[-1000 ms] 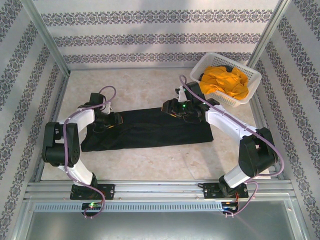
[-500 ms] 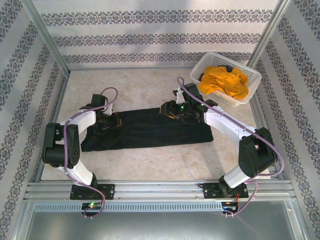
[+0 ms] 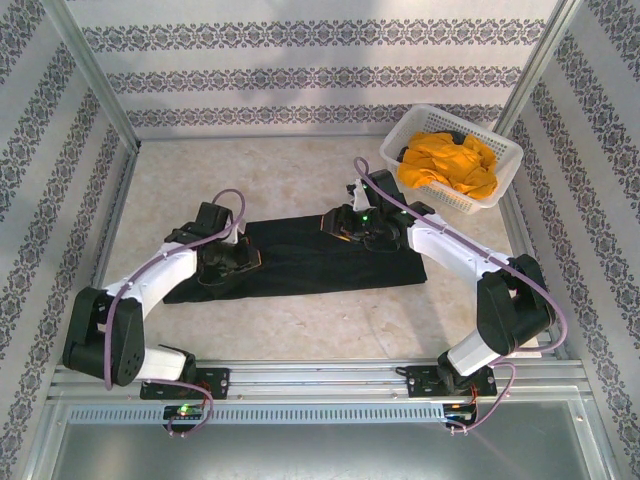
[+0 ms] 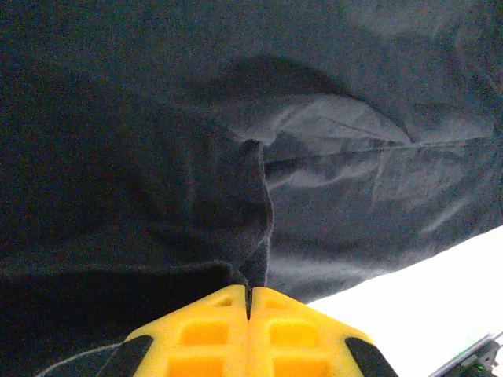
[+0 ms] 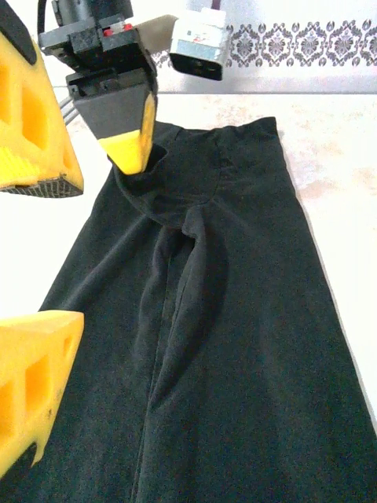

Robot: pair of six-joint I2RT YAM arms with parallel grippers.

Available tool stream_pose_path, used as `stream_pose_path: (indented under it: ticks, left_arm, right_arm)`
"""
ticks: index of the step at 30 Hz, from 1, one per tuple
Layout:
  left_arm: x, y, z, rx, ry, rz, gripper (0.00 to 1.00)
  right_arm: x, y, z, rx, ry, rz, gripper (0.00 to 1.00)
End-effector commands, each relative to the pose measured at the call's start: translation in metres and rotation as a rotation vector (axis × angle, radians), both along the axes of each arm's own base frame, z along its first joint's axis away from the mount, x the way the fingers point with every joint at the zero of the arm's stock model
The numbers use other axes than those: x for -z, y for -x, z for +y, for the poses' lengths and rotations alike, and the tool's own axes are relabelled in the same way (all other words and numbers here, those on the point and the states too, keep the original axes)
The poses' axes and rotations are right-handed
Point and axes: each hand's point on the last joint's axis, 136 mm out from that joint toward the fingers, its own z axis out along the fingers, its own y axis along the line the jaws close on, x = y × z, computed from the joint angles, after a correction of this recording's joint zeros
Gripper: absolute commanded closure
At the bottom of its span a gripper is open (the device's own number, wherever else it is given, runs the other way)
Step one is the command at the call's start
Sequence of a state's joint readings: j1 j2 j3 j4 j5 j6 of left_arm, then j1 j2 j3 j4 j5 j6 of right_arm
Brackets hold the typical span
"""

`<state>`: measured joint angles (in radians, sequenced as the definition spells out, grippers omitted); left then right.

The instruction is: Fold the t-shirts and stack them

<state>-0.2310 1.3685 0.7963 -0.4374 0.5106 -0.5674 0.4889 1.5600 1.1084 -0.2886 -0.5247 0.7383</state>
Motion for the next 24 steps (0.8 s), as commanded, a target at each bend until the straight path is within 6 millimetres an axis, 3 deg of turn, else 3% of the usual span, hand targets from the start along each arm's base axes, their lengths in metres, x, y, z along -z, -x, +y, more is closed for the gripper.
stream_pose_path:
  ticks: [1, 9, 13, 15, 17, 21, 24]
  left_arm:
    - [0.007, 0.015, -0.002, -0.071, 0.004, 0.083, 1.0]
    - [0.019, 0.023, -0.027, -0.136, 0.07, 0.128, 0.98]
    - [0.027, 0.028, -0.037, -0.197, 0.142, 0.177, 0.64]
    - [0.022, 0.031, -0.038, -0.203, 0.152, 0.181, 0.59]
    - [0.009, 0.033, -0.027, -0.217, 0.091, 0.163, 0.58]
    - [-0.031, 0.034, 0.018, -0.305, -0.111, 0.041, 0.63]
    - [-0.038, 0.022, 0.035, -0.346, -0.145, 0.001, 0.69]
  right_arm:
    - [-0.004, 0.003, 0.001, 0.009, -0.013, -0.006, 0.56]
    - [0.007, 0.012, -0.005, 0.021, -0.003, 0.02, 0.57]
    - [0.01, 0.014, -0.007, 0.027, -0.005, 0.027, 0.57]
    - [0.011, 0.015, -0.007, 0.029, -0.006, 0.03, 0.58]
    - [0.012, 0.016, -0.008, 0.032, -0.007, 0.032, 0.58]
    - [0.016, 0.018, -0.01, 0.046, -0.001, 0.039, 0.58]
    - [0.021, 0.018, -0.012, 0.061, -0.004, 0.049, 0.59]
